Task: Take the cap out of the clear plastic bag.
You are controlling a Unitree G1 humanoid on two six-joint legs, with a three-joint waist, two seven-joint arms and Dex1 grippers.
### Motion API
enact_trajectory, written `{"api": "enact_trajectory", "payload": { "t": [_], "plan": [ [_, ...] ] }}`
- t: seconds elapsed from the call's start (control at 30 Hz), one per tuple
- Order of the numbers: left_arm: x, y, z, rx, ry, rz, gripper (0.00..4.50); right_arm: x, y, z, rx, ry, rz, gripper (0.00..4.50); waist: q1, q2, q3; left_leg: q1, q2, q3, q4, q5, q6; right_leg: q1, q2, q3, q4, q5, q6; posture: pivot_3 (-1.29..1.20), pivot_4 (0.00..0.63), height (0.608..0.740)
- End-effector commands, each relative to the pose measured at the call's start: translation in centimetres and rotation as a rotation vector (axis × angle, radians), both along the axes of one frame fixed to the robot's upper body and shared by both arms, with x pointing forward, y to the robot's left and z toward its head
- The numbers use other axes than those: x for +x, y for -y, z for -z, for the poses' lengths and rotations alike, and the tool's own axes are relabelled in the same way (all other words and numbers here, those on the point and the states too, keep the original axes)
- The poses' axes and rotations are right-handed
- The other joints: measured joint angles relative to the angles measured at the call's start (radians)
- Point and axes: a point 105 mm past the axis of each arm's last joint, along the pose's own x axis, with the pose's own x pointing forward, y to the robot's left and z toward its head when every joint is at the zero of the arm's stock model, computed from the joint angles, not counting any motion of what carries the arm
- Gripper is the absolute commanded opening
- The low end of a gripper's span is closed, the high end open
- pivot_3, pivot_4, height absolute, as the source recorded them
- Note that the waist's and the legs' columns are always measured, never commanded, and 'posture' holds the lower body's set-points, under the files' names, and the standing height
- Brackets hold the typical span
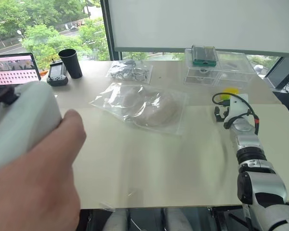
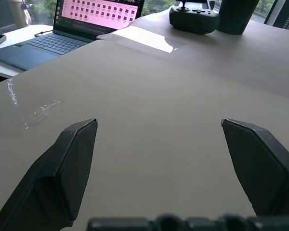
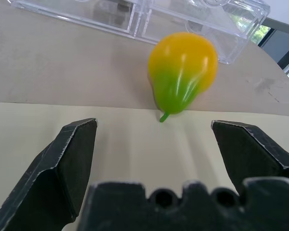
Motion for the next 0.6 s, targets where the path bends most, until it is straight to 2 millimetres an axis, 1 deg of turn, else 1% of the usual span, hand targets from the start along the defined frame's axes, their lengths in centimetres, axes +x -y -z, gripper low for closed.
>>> {"api": "enact_trajectory", "payload": {
  "t": [0.03,0.1,0.17,0.23,0.3,0.33,0.4,0.43,0.5,0.57,0.6],
  "plan": [
    [0.1,0.1,-1.5,0.063,0.034,0.014,4.42,0.3,-0.1,-1.9,-0.018,0.068,-0.003,4.5,0.0,0.0,0.0,0.0,0.0,0.0,0.0,0.0,0.0,0.0,0.0,0.0,0.0,0.0,0.0,0.0,0.15,0.74],
    [1.0,1.2,-1.7,0.107,0.015,0.114,4.42,0.3,-0.2,-2.1,-0.024,0.066,-0.011,4.5,0.0,0.0,0.0,0.0,0.0,0.0,0.0,0.0,0.0,0.0,0.0,0.0,0.0,0.0,0.0,0.0,0.15,0.74],
    [1.9,2.7,-2.9,0.147,0.039,0.228,4.42,0.7,-1.3,-3.0,-0.02,0.068,-0.076,4.5,0.0,0.0,0.0,0.0,0.0,0.0,0.0,0.0,0.0,0.0,0.0,0.0,0.0,0.0,0.0,0.0,0.15,0.74],
    [2.8,4.6,-4.2,0.164,0.069,0.367,4.42,1.0,-3.5,-3.4,-0.033,0.03,-0.228,4.5,0.0,0.0,0.0,0.0,0.0,0.0,0.0,0.0,0.0,0.0,0.0,0.0,0.0,0.0,0.0,0.0,0.15,0.74],
    [3.2,7.5,-5.6,0.245,0.071,0.551,4.42,0.5,-6.2,-4.5,-0.051,-0.003,-0.426,4.5,-0.004,0.0,0.0,0.0,0.0,0.0,0.001,0.0,0.0,0.0,0.0,0.0,0.0,0.0,0.0,0.0,0.15,0.74],
    [2.9,9.2,-6.3,0.282,0.069,0.661,4.42,-0.3,-7.5,-5.2,-0.08,-0.027,-0.542,4.5,-0.006,0.001,0.0,-0.001,0.0,0.0,0.001,0.0,0.0,-0.001,0.0,0.0,0.0,0.0,0.0,0.0,0.15,0.74],
    [2.3,11.3,-6.9,0.324,0.053,0.808,4.42,-1.8,-9.1,-5.6,-0.118,-0.09,-0.693,4.5,-0.003,0.001,0.0,-0.002,0.0,0.0,0.001,0.0,0.0,-0.001,0.0,0.0,0.001,0.0,0.0,0.0,0.15,0.74],
    [1.8,12.4,-7.0,0.351,0.038,0.884,4.42,-2.7,-9.5,-5.6,-0.147,-0.136,-0.758,4.5,-0.002,0.001,0.001,-0.001,0.0,0.0,0.001,0.0,0.0,-0.001,0.0,0.0,0.0,0.0,0.0,0.0,0.15,0.74],
    [0.4,14.6,-7.0,0.397,-0.01,1.048,4.42,-4.6,-9.7,-5.8,-0.202,-0.219,-0.856,4.5,0.001,0.002,0.001,-0.002,0.0,-0.001,0.0,-0.001,0.001,-0.001,0.0,-0.001,0.0,0.0,0.001,0.0,0.15,0.74],
    [-0.5,15.6,-6.8,0.421,-0.042,1.136,4.42,-5.8,-9.8,-5.9,-0.204,-0.27,-0.909,4.5,0.002,0.002,0.001,-0.002,0.0,-0.001,0.0,-0.002,0.001,-0.001,0.0,0.0,-0.001,-0.001,0.001,0.0,0.15,0.74],
    [-1.0,16.0,-6.8,0.432,-0.057,1.174,4.42,-6.7,-10.1,-5.8,-0.211,-0.298,-0.962,4.5,0.003,0.002,0.001,-0.002,0.0,-0.001,0.0,-0.002,0.001,-0.001,0.0,0.0,-0.001,-0.001,0.001,0.0,0.15,0.74]
  ]
}}
